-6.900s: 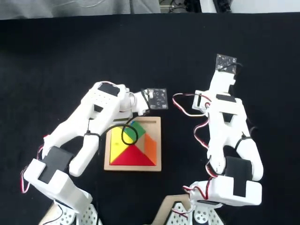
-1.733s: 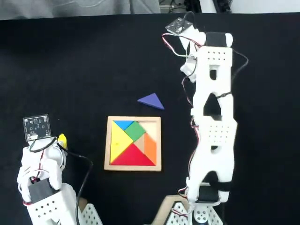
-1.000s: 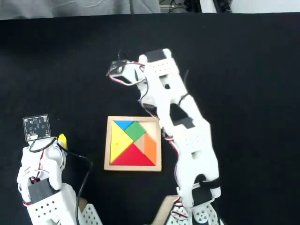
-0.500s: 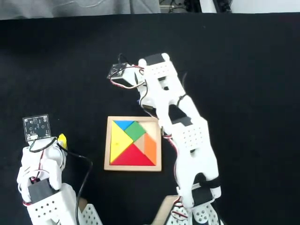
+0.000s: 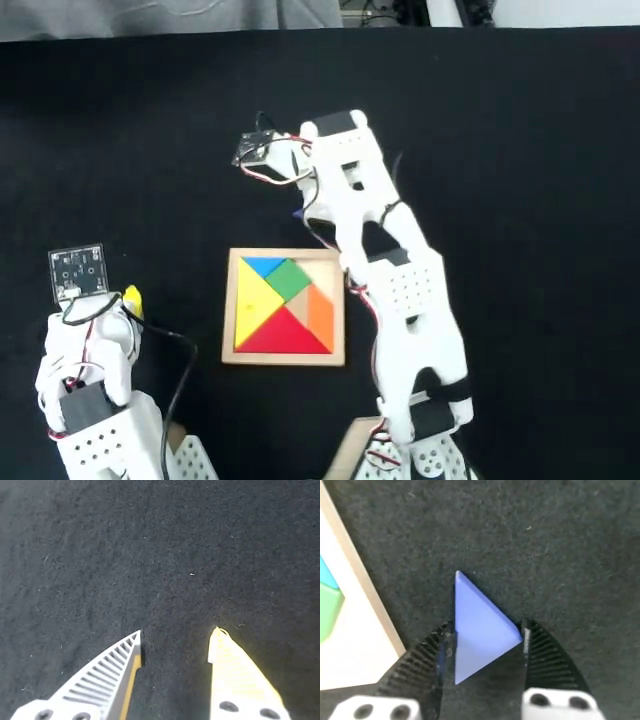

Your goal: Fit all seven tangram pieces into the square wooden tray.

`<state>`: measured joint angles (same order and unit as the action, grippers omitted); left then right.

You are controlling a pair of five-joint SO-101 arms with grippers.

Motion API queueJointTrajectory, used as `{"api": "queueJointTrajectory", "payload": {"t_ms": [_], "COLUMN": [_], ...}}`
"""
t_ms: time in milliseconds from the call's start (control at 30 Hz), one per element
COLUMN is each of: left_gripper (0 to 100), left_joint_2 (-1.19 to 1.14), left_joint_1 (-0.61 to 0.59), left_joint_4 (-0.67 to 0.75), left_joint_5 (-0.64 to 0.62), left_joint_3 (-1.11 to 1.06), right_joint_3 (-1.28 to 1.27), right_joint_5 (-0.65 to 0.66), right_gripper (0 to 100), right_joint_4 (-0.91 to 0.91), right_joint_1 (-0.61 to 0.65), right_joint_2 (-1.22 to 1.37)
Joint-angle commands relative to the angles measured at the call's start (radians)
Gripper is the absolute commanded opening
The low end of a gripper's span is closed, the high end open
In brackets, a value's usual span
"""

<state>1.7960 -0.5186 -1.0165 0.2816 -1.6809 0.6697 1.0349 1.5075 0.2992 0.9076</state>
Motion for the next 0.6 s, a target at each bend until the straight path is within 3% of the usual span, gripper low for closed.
{"api": "queueJointTrajectory", "payload": {"t_ms": [0, 433, 567], "left_gripper": [22, 22, 22], "left_joint_2": [0.005, 0.005, 0.005], "left_joint_1": [0.008, 0.008, 0.008], "left_joint_4": [-0.006, -0.006, -0.006], "left_joint_5": [-0.006, -0.006, -0.006], "left_joint_3": [-0.021, -0.021, -0.021], "right_joint_3": [0.002, 0.004, 0.002], "right_joint_5": [0.011, 0.008, -0.095], "right_gripper": [12.3, 9.3, 9.3], "right_joint_4": [0.006, 0.150, 0.235], "right_joint_1": [-0.012, -0.015, -0.011], "right_joint_2": [-0.022, -0.191, -0.303]}}
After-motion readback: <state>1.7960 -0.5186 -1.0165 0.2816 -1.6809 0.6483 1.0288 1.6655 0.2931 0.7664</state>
